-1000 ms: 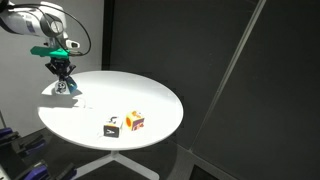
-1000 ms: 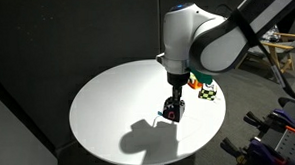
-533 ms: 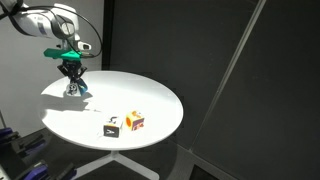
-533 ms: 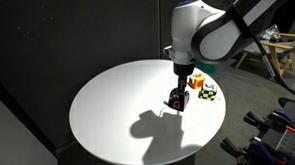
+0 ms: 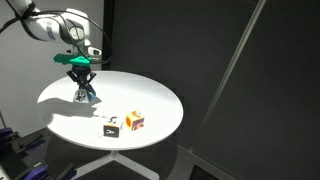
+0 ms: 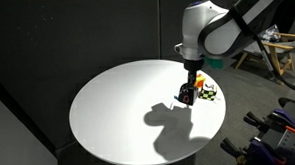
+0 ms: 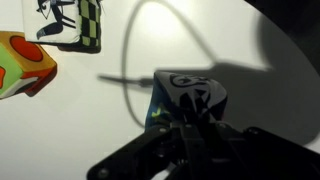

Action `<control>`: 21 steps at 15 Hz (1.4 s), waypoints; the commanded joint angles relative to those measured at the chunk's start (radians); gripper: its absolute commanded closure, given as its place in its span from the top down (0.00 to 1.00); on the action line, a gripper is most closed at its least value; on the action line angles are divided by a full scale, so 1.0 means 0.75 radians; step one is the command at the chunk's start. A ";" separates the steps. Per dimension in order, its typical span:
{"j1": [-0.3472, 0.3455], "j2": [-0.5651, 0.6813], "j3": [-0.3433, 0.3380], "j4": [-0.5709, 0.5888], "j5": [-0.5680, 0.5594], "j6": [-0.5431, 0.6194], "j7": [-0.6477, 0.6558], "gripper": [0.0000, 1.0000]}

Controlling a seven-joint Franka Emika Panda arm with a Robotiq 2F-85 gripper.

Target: Place the left white and black block next to the right one

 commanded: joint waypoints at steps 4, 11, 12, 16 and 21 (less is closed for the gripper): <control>-0.028 -0.009 -0.021 -0.008 0.000 -0.003 -0.004 0.11; -0.028 -0.009 -0.021 -0.008 0.000 -0.003 -0.004 0.11; -0.028 -0.015 -0.021 -0.013 -0.007 0.009 -0.020 0.03; -0.047 -0.004 -0.019 0.005 0.007 0.013 -0.131 0.03; -0.072 0.026 -0.025 0.025 0.012 0.028 -0.230 0.03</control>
